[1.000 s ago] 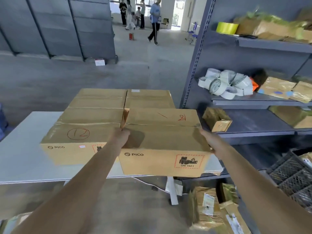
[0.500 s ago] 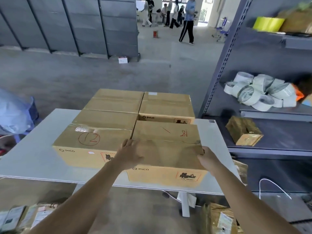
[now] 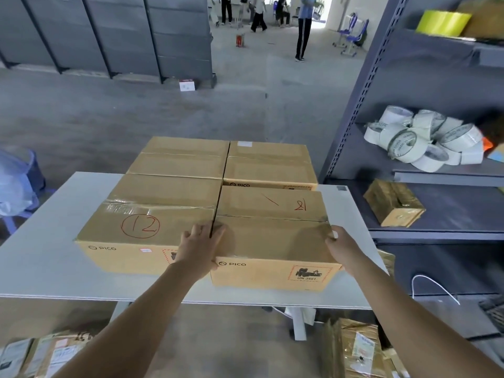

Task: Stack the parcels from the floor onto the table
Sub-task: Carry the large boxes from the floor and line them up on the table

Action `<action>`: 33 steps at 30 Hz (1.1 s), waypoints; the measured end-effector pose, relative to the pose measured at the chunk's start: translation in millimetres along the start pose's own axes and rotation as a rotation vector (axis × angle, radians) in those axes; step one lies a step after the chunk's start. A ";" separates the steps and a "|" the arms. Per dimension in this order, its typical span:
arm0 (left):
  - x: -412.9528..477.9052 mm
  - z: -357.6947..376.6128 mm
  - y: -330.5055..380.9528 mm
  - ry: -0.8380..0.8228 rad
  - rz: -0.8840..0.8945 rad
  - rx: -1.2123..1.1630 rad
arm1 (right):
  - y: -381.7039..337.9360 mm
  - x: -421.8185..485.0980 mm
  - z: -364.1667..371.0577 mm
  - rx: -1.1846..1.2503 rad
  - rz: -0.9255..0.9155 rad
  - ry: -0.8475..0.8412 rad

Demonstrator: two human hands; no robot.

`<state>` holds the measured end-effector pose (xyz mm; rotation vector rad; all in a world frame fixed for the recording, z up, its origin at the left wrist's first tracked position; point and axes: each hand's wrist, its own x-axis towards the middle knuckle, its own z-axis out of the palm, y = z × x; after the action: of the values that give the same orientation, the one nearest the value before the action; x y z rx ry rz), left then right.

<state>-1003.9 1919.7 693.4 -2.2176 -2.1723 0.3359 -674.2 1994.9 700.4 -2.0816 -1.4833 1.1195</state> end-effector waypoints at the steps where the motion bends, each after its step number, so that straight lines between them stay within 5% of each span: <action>1: 2.5 -0.8 0.8 0.004 -0.002 0.024 | -2.9 1.6 0.4 0.012 0.002 -0.010; 11: 15.4 4.4 4.2 0.068 0.001 0.098 | -14.4 17.7 1.3 0.094 0.038 -0.047; 17: 22.6 10.4 -22.5 0.090 0.161 0.056 | -18.4 20.1 8.5 -0.004 0.025 -0.040; 28: 25.5 24.0 -41.2 0.051 0.292 -0.283 | -26.4 11.3 7.5 -0.328 0.002 -0.024; 33: 40.8 11.7 -47.0 0.140 0.189 -0.609 | -29.2 9.9 14.8 -0.319 -0.007 0.068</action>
<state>-1051.8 1960.0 684.0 -2.6334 -2.2000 -0.5430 -702.5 2012.9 706.8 -2.2929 -1.7278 0.8437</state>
